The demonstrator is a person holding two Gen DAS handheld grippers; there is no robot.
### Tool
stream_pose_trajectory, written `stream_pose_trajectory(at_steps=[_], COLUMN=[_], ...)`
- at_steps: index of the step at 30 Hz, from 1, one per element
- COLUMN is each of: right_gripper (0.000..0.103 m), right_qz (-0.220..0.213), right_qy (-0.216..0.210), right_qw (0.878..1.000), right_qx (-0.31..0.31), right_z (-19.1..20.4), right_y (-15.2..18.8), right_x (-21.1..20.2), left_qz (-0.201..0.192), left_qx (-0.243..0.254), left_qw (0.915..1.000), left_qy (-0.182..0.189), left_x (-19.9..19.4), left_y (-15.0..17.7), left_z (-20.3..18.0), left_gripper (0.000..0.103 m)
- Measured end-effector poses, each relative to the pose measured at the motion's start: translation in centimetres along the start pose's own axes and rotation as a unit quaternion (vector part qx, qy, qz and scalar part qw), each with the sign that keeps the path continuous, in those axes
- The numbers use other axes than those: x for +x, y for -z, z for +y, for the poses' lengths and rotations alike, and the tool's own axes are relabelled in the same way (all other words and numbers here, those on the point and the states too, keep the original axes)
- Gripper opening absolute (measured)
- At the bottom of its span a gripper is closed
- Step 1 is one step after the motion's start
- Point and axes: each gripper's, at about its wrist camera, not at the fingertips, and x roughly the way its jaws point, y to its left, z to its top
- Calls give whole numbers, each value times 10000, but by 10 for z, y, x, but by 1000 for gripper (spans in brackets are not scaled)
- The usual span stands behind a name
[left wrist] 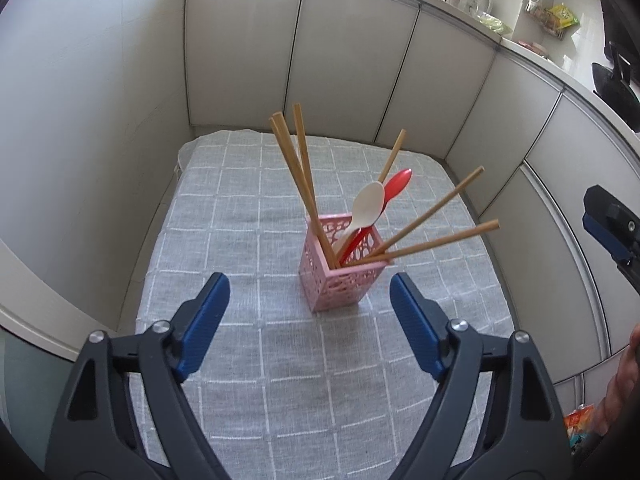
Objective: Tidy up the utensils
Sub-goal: 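Grasp the last two chopsticks, one with the left gripper while the right grasps the other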
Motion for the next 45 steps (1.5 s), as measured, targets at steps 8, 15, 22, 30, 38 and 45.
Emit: stream_pose_trajectory(at_steps=[8, 15, 22, 30, 38, 45], right_gripper=[74, 80, 81, 82, 82, 82], right_qz=[577, 1283, 1999, 2722, 3138, 3264], right_qy=[376, 833, 1044, 1301, 1521, 1622], right_qw=[9974, 9869, 9718, 9516, 9360, 9298], right_qx=[224, 510, 684, 588, 487, 517], right_z=[-34, -68, -94, -117, -141, -157], right_y=[37, 71, 100, 129, 145, 151], right_x=[-7, -2, 10, 26, 33, 34], left_qz=[448, 842, 1124, 1627, 2054, 2297], left_qx=[137, 302, 720, 1132, 1183, 1083], left_qw=[9989, 9960, 9910, 9802, 9712, 9635], left_qy=[29, 85, -64, -42, 251, 845], left_x=[-5, 5, 25, 59, 81, 100], left_y=[37, 64, 85, 99, 111, 120], left_z=[-15, -32, -61, -89, -117, -146], left_gripper=[88, 88, 88, 88, 88, 64])
